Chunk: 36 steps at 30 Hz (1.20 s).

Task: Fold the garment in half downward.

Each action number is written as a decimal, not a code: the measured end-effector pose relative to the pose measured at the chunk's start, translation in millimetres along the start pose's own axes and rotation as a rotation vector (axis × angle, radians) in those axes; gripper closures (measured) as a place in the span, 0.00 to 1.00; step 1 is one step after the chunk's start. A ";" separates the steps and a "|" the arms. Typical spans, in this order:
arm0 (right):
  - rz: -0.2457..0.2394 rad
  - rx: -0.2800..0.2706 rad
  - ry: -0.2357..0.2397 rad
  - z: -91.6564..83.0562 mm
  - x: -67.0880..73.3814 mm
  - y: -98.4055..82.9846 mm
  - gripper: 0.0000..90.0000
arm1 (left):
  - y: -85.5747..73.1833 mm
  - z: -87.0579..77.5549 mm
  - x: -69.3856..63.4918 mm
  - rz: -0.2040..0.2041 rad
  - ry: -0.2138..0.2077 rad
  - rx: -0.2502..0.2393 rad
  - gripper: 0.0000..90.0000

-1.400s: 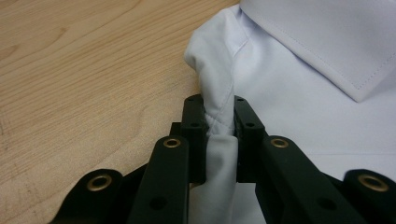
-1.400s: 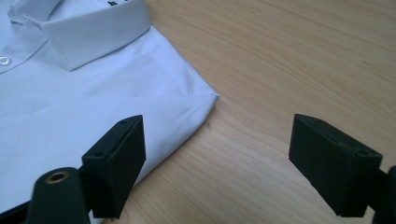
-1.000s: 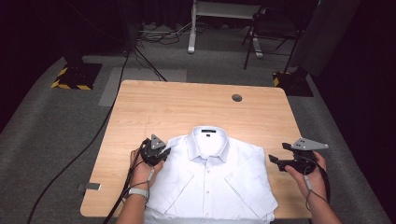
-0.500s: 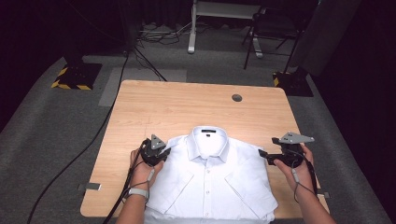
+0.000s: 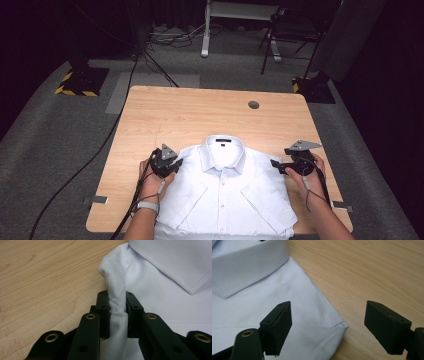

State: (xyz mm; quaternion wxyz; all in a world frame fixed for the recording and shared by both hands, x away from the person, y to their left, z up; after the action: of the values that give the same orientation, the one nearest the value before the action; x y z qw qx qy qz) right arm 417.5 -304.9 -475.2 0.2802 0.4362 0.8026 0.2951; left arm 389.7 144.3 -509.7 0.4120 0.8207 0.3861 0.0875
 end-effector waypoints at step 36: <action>0.048 0.023 0.041 20.4 12.0 -11.5 0.94 | -0.3 -1.0 1.7 -0.054 -0.026 -0.018 0.86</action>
State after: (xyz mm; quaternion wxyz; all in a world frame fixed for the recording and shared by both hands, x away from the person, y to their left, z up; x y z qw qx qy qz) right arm 420.2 -294.9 -499.4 0.2512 0.4525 0.8008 0.3014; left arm 390.2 146.2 -509.6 0.4265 0.8074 0.4019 0.0690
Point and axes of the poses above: each handheld gripper's, and its own axes: z roughly forward along the jaws, y roughly out of its top, x roughly to its left, the point moved 1 cm from there along z, roughly forward along the jaws, and after that the axes turned 13 degrees about -y, right-handed, at the moved point
